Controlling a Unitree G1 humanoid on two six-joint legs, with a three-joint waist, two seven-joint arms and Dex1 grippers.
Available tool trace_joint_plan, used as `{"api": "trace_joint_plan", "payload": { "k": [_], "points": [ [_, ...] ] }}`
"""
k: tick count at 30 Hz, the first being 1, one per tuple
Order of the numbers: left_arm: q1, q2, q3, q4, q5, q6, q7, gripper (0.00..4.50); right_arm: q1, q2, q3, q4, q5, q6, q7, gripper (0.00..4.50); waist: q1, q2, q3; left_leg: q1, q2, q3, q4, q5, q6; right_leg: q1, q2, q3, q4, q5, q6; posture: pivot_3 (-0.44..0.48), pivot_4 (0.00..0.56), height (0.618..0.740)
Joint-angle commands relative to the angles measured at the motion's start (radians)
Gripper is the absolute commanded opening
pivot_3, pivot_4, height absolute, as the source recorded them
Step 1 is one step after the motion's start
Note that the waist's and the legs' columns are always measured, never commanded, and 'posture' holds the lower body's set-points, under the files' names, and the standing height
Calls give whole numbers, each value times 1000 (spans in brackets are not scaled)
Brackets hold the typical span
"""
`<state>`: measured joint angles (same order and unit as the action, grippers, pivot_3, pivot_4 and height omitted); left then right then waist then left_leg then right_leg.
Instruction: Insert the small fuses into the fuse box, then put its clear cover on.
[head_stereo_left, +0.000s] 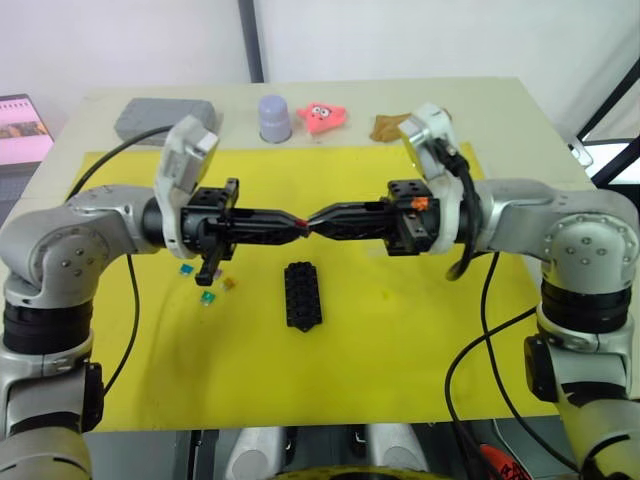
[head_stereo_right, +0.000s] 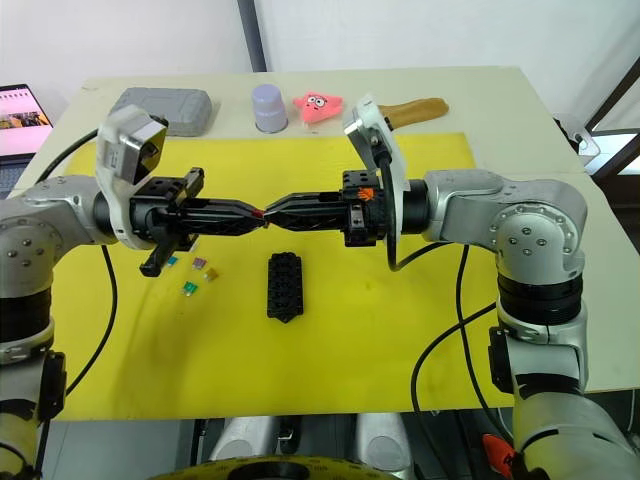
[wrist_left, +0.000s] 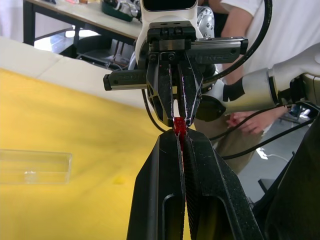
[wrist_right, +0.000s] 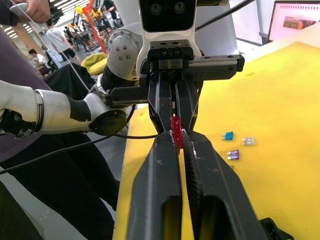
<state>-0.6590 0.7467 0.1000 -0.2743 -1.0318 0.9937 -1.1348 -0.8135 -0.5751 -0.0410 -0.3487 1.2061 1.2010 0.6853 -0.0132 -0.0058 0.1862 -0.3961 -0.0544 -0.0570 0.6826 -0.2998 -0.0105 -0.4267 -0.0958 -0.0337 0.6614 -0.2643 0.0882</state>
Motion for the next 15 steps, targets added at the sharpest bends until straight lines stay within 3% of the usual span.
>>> {"api": "trace_joint_plan", "payload": {
  "k": [1, 9, 12, 15],
  "points": [
    [-3, 3, 8, -12, 2, -20, -1, 0, -30, 2, -4, -20, 27, -2, 6, 42, 0, 0, 0, 0, 0, 0, 0, 0, 0, 0, 0, 0, 0, 0, 0, 0, 150, 731],
    [-6, 5, 7, -11, 7, -18, 0, 0, -27, -6, 0, -23, 17, -2, 11, 42, 0, 0, 0, 0, 0, 0, 0, 0, 0, 0, 0, 0, 0, 0, 0, 0, 150, 731],
    [-38, 37, -10, 14, -12, 72, 29, 0, -24, -13, 4, -25, 7, -5, 18, 42, 0, 0, 0, 0, 0, 0, 0, 0, 0, 0, 0, 0, 0, 0, 0, 0, 150, 731],
    [-73, 47, -15, 21, -17, 111, 60, 1030, -23, -21, 9, -25, 0, -9, 27, 0, 0, 0, 0, 0, 0, 0, 0, -2, 3, 0, 0, 0, 0, 0, 0, 0, 150, 731]
  ]
}}
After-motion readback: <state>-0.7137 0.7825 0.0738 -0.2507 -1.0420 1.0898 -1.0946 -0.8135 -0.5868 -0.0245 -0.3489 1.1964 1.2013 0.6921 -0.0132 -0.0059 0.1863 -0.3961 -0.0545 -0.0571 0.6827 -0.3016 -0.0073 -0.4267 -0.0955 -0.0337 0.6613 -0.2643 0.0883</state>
